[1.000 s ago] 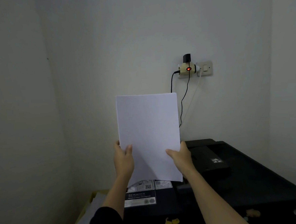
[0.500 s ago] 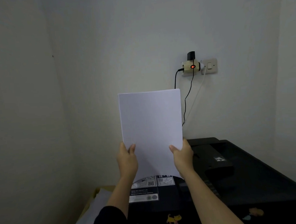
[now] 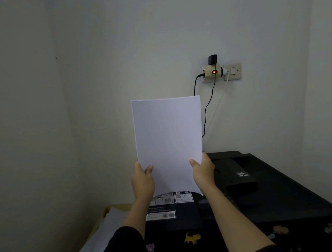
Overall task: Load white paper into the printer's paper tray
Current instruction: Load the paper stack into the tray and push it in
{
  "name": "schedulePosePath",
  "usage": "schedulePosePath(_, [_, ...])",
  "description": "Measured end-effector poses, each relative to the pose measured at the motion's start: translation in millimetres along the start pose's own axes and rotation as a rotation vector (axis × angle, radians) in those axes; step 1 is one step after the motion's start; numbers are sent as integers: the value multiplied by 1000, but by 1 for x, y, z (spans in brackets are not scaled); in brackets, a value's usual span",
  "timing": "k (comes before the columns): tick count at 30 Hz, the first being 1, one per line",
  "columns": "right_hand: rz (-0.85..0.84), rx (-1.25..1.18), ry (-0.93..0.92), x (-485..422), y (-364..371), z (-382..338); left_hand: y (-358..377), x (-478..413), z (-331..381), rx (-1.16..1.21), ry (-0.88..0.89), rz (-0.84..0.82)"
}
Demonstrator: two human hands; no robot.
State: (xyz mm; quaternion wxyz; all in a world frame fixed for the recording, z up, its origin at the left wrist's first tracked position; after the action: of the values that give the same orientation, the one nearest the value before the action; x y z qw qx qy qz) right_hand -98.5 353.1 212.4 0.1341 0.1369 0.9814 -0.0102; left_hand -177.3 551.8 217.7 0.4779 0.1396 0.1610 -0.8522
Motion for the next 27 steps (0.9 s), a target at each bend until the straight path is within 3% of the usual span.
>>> schedulePosePath(9, [145, 43, -86, 0, -52, -40, -12, 24, 51, -27, 32, 101])
schedulePosePath(19, [206, 178, 56, 29, -157, -22, -17, 125, 65, -64, -76, 39])
schedulePosePath(27, [168, 107, 224, 93, -247, 48, -20, 237, 22, -84, -180, -38])
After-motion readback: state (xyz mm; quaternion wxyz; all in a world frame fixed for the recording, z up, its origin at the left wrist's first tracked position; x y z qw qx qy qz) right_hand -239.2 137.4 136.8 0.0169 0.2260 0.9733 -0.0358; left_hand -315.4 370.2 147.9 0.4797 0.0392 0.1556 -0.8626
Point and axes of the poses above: each hand's wrist, its own x-axis away from the middle knuckle, its own y-axis out of the palm, z = x × y, the point moved 8 cm from there along -x, towards the middle knuckle, and after that the axes turned 11 degrees about z, right-handed, at the moved point
